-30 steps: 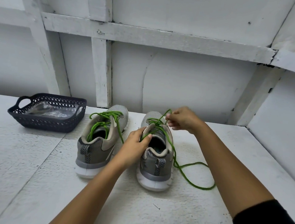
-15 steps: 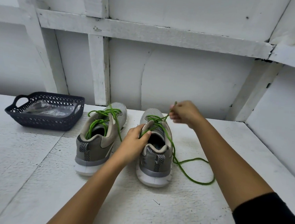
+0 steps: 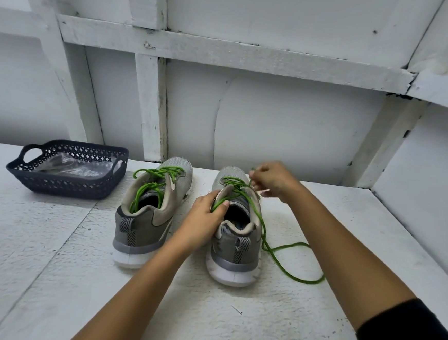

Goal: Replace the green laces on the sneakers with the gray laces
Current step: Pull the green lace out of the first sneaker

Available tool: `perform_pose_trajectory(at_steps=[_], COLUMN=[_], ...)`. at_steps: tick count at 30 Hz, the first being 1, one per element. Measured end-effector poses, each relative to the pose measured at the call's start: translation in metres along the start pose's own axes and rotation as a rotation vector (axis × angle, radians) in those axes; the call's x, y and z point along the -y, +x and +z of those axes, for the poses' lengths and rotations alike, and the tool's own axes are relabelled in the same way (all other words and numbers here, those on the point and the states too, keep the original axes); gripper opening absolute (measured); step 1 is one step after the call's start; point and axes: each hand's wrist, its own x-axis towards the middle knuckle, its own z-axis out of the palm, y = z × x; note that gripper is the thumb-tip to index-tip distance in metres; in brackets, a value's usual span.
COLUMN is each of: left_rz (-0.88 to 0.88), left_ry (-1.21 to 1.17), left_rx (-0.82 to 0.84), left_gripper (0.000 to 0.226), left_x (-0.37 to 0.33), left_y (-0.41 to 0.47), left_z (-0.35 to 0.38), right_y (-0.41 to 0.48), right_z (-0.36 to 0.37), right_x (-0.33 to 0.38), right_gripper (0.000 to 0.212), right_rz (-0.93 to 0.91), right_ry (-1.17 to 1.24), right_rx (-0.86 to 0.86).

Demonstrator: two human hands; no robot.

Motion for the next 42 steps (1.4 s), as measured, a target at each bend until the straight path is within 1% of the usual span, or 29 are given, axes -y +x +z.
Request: perform_pose_trajectory(at_steps=[4,5,6,7,8,10,11,12,13,14,16,18,20,21,22,23,24,26,27,28,29,32,35,38,40,42], left_rz=[-0.015,-0.019,-0.018,-0.023,-0.024,-0.027,-0.029,-0.029,-0.033,-0.031,-0.033,-0.033,-0.041,-0.046,-0.043,-0.040,-0.036,-0.047,-0.051,-0.046,-0.043,-0.044,-0.048,-0.037,-0.040,-0.034], left_ry=[-0.024,-0.027,-0.030,-0.031,-0.031,-0.028,-0.027,-0.026,-0.023,-0.021,-0.026,-0.020,-0.006,-0.002,-0.001,-0.004,-0.006,0.002,0.001,-0.003,-0.007,-0.006,-0.004,0.015,0.025,0.027], left_rx=[0.009,0.012,0.011,0.010,0.010,0.011,0.010,0.008,0.007,0.005,-0.001,-0.001,0.005,0.008,0.011,0.014,0.015,0.007,0.006,0.005,0.009,0.014,0.017,0.006,0.008,0.007], left_gripper=[0.048,0.048,0.046,0.045,0.043,0.043,0.048,0.053,0.055,0.053,0.045,0.040,0.040,0.041,0.042,0.045,0.049,0.060,0.063,0.064,0.064,0.062,0.056,0.039,0.036,0.036], left_x=[0.001,0.001,0.001,0.002,0.003,0.003,0.003,0.002,0.001,0.001,0.002,0.004,0.005,0.004,0.004,0.003,0.002,0.001,0.000,0.000,0.000,-0.001,-0.002,-0.002,-0.002,-0.003], left_y=[0.000,0.000,0.000,0.000,0.000,0.000,0.001,0.000,0.001,0.001,0.001,0.001,0.000,0.000,0.000,0.000,-0.001,-0.001,-0.001,0.000,0.000,-0.001,-0.002,-0.003,-0.003,-0.003], left_z=[0.000,0.001,0.001,0.001,0.000,0.001,0.002,0.002,0.002,0.002,0.001,0.001,0.000,0.000,0.000,0.000,0.001,0.001,0.002,0.002,0.001,0.000,-0.001,-0.001,-0.002,-0.002], right_y=[0.011,0.012,0.012,0.011,0.008,0.000,-0.003,-0.004,-0.004,-0.004,0.000,0.003,0.007,0.007,0.006,0.004,0.001,-0.006,-0.009,-0.009,-0.009,-0.006,-0.001,-0.003,-0.003,-0.003], right_z=[-0.024,-0.027,-0.027,-0.023,-0.017,-0.003,0.001,0.004,0.005,0.005,0.001,-0.009,-0.020,-0.024,-0.024,-0.021,-0.016,-0.005,-0.001,0.002,0.004,0.004,0.001,-0.007,-0.015,-0.019], right_x=[0.017,0.019,0.019,0.016,0.012,0.000,-0.006,-0.010,-0.012,-0.011,-0.005,0.006,0.013,0.015,0.015,0.011,0.007,-0.004,-0.009,-0.013,-0.014,-0.011,-0.007,0.001,0.003,0.000], right_gripper=[0.026,0.026,0.028,0.030,0.032,0.034,0.035,0.036,0.036,0.033,0.030,0.032,0.032,0.032,0.032,0.033,0.032,0.027,0.028,0.031,0.033,0.029,0.023,0.017,0.020,0.025], right_rz=[-0.079,-0.082,-0.067,-0.032,0.017,0.097,0.096,0.071,0.043,0.023,0.027,0.025,-0.016,-0.025,-0.014,0.018,0.066,0.152,0.156,0.132,0.096,0.028,0.051,0.052,0.016,-0.025], right_ry=[0.312,0.347,0.348,0.319,0.255,0.051,-0.036,-0.081,-0.094,-0.074,0.076,0.282,0.383,0.401,0.402,0.374,0.308,0.099,0.018,-0.020,-0.031,0.001,0.204,0.433,0.533,0.544], right_rx=[-0.336,-0.380,-0.384,-0.342,-0.259,-0.039,0.044,0.083,0.080,0.054,-0.026,-0.180,-0.338,-0.374,-0.371,-0.324,-0.239,-0.029,0.046,0.081,0.077,0.000,-0.121,-0.272,-0.393,-0.457])
